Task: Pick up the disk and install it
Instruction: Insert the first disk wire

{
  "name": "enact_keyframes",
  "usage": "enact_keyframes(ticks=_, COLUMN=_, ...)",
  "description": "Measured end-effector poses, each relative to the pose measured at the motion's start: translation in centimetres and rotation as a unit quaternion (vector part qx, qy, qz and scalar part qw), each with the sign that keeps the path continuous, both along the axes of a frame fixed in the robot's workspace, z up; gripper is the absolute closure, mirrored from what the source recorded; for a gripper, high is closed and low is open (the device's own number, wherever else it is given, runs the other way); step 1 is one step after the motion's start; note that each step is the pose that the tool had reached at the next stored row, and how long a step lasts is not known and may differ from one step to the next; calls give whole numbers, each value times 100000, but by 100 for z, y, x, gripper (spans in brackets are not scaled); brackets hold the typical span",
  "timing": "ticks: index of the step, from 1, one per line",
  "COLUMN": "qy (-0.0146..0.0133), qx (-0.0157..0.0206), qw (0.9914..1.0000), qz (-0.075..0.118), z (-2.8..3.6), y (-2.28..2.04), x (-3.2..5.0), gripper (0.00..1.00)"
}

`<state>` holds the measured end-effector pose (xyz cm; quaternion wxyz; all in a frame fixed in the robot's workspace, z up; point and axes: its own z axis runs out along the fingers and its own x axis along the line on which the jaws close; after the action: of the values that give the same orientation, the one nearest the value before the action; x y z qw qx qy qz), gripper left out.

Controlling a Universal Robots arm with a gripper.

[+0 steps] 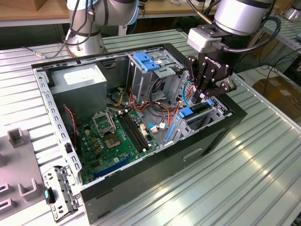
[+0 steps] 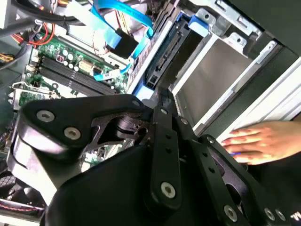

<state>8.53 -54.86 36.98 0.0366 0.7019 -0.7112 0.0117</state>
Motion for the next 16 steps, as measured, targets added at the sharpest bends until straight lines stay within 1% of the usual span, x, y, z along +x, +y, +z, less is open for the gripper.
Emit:
enact_keyframes(ticks=1, qy=-4, qx=66, qw=99991, qz=1331, z=27, y=0, x=3, gripper=89)
enact_keyframes(ticks=2, qy=-6, qx=143, qw=99989, qz=1451, z=27, y=-1, x=3, gripper=89)
enact_keyframes(ticks=7, qy=-11, qx=125, qw=99965, qz=2658, z=26, y=1, x=13, gripper=89)
enact_keyframes(ticks=9, qy=-10, qx=132, qw=99918, qz=4054, z=24, y=2, x=31, gripper=89)
enact_keyframes(ticks=11, qy=-9, qx=135, qw=99880, qz=4906, z=23, y=2, x=41, gripper=89)
enact_keyframes(ticks=14, qy=-4, qx=128, qw=99738, qz=7232, z=24, y=1, x=48, gripper=89)
enact_keyframes(ticks=15, qy=-3, qx=137, qw=99654, qz=8316, z=23, y=1, x=49, gripper=89)
enact_keyframes(ticks=16, qy=-2, qx=132, qw=99515, qz=9838, z=23, y=1, x=51, gripper=89)
